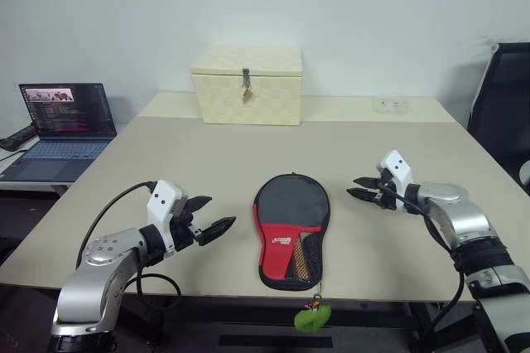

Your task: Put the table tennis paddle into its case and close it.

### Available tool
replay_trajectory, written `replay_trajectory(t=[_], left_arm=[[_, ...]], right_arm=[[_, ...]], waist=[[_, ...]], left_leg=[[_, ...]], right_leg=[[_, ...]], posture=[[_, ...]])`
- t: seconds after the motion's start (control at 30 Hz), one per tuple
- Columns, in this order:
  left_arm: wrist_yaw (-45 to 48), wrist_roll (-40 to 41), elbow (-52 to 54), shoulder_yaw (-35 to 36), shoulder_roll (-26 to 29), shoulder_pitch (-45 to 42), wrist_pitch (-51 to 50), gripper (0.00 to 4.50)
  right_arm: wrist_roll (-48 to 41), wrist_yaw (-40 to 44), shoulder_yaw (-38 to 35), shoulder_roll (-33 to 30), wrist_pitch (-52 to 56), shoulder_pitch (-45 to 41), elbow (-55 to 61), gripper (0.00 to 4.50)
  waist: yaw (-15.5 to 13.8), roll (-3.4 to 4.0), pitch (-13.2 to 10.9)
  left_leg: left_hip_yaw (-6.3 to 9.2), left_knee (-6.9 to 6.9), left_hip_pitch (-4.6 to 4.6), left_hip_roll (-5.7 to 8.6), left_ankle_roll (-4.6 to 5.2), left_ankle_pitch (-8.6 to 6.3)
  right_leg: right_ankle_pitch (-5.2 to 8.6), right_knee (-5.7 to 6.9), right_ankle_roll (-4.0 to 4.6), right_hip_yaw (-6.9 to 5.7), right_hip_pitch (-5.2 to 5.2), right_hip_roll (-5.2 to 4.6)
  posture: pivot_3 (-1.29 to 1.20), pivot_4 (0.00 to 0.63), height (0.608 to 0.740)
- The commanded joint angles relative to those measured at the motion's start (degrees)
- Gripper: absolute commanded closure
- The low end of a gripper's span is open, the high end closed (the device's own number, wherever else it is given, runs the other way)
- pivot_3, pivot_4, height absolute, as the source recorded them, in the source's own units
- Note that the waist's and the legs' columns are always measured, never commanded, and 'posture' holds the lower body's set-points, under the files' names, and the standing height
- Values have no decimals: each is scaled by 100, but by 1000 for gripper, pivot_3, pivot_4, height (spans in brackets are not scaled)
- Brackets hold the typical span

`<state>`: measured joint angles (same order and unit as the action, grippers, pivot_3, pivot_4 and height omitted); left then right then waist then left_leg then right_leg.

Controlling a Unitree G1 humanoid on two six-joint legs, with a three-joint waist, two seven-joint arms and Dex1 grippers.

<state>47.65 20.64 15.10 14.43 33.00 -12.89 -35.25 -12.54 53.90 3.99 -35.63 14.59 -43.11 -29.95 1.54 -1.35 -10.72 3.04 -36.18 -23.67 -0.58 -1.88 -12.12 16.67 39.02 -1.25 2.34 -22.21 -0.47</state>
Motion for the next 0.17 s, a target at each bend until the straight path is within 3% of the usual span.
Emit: replay_trajectory(t=[0.03, 0.17], left_arm=[[4, 23, -129, -145, 172, -225, 161, 0], [-81, 16, -399, -297, 114, -465, 271, 0]], right_arm=[[-100, -38, -332, -174, 87, 150, 556, 2557], [-92, -83, -429, -319, 450, 388, 1087, 2557]], waist=[[13, 1, 0], [14, 1, 1]], left_leg=[[-1, 2, 0, -2, 0, 0], [-4, 11, 2, -2, 1, -1]], right_leg=[[0, 0, 0, 1, -1, 4], [-1, -3, 1, 4, -2, 4]], posture=[[0, 150, 740], [0, 150, 740]])
